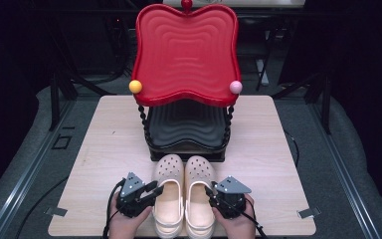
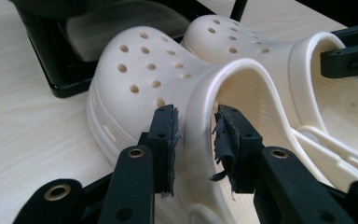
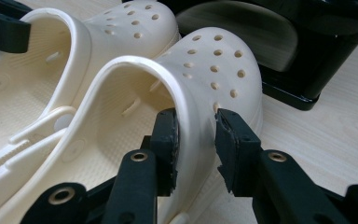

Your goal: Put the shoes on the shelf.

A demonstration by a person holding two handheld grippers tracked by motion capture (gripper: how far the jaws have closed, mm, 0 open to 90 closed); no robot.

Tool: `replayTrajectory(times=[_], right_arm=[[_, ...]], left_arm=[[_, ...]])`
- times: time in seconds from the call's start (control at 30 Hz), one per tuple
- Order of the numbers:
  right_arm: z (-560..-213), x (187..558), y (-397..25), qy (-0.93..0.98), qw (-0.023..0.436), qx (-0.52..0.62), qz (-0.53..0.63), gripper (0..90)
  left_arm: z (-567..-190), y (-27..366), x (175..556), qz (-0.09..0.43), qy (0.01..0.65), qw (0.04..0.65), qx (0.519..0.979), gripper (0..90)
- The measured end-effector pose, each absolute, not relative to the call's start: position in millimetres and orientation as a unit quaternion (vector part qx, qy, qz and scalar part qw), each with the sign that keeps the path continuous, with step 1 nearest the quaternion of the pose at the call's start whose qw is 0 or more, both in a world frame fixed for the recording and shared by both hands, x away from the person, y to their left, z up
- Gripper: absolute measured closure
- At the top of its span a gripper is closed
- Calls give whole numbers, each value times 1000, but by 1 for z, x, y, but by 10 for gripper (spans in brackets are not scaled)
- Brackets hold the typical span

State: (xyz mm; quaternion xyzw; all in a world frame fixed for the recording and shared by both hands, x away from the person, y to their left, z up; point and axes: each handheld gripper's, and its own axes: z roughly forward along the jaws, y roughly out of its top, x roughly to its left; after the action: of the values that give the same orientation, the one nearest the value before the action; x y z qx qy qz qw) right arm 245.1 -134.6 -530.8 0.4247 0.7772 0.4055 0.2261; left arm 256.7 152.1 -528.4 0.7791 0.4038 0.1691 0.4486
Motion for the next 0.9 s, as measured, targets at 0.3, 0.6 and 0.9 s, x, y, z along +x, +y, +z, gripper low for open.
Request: replayTrajectory(times=[0.3, 0.6, 0.9], right_arm=[[-525, 252, -127, 796, 241, 405, 380, 699], [-529, 252, -119, 793, 276, 389, 378, 720], [-527, 250, -118, 789, 280, 399, 374, 749]], left_arm=[[-526, 140, 263, 199, 391, 425, 792, 642], [-531, 134, 263, 232, 386, 416, 790, 660], [-533, 131, 256, 261, 378, 408, 789, 724]])
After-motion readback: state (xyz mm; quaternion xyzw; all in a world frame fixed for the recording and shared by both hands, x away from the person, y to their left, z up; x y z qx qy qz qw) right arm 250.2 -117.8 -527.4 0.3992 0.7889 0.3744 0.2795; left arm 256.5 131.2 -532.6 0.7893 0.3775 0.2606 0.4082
